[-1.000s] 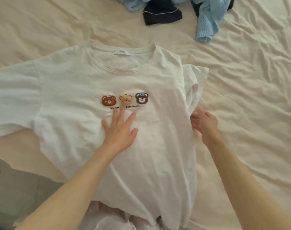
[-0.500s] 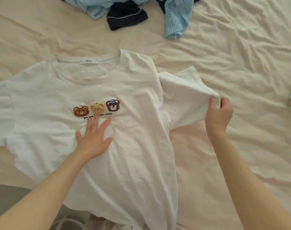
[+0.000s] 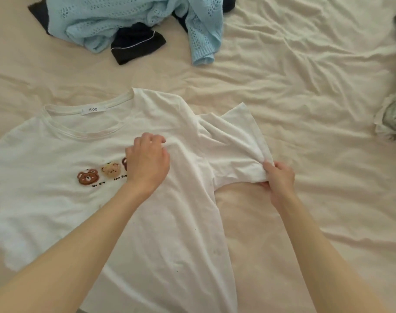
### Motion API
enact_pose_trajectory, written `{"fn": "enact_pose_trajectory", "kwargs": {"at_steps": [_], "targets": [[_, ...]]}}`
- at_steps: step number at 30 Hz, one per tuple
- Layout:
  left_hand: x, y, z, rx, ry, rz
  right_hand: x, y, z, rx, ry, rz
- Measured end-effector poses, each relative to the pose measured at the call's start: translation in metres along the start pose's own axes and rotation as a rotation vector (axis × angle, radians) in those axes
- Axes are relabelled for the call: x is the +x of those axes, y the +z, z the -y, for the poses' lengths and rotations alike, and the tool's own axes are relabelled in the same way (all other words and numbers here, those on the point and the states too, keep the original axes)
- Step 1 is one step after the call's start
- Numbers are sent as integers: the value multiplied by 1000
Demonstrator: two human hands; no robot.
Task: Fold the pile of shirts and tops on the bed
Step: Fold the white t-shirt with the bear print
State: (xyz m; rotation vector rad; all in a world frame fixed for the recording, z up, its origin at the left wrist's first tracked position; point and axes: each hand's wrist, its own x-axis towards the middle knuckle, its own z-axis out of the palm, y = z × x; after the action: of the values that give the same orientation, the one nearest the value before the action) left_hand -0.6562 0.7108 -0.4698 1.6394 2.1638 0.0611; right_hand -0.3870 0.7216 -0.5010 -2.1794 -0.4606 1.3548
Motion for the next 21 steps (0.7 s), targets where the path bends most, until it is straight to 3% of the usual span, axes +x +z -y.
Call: {"fn": "enact_pose_trajectory", "kwargs": {"at_steps": [4, 7, 10, 13, 18, 21], "targets": [[58, 13, -81, -77, 304, 35, 2, -10, -2, 75, 6, 119], [99, 33, -122, -89, 238, 246, 2, -17, -5, 116, 13, 195], [118, 46, -141, -141, 127, 318, 4, -19, -7, 101, 18, 241], [129, 48, -157, -64, 161, 254, 7, -22, -4, 95, -10, 235], [153, 34, -200, -324, 381, 70, 19, -29, 12, 69, -224, 117], [158, 37, -208, -310, 398, 46, 30, -27, 10, 53, -207, 99]]}}
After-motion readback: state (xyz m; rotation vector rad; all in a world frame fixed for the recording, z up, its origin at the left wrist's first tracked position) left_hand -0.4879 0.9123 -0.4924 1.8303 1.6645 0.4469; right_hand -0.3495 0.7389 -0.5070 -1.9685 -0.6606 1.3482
